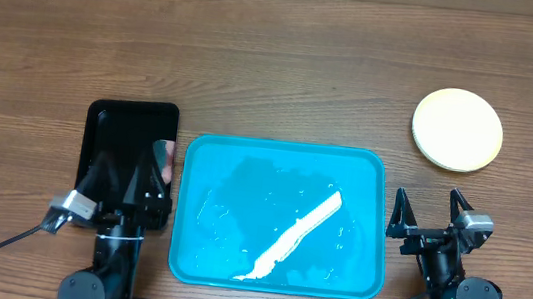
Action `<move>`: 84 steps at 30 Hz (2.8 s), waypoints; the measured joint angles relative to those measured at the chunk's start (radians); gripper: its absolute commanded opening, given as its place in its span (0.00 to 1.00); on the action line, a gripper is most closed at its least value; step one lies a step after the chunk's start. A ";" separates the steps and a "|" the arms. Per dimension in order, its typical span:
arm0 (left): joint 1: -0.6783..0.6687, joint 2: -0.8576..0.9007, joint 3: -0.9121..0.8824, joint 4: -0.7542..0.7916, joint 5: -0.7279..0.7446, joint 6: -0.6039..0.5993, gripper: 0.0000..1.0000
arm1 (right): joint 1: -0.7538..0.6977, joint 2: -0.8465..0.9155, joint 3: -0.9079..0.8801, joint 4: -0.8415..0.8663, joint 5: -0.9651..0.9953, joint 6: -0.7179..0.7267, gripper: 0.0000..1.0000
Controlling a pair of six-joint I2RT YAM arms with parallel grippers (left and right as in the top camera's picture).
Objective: Clean dirty plates on tray and stack at the side
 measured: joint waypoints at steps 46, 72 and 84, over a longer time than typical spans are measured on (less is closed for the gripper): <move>0.000 -0.003 -0.105 -0.232 0.204 0.369 1.00 | 0.000 0.000 0.000 0.000 0.000 0.000 1.00; 0.000 -0.003 -0.105 -0.232 0.204 0.369 1.00 | 0.000 0.000 0.000 0.000 0.000 0.000 1.00; 0.000 -0.003 -0.105 -0.233 0.204 0.369 1.00 | 0.000 0.000 0.000 0.000 0.000 0.000 1.00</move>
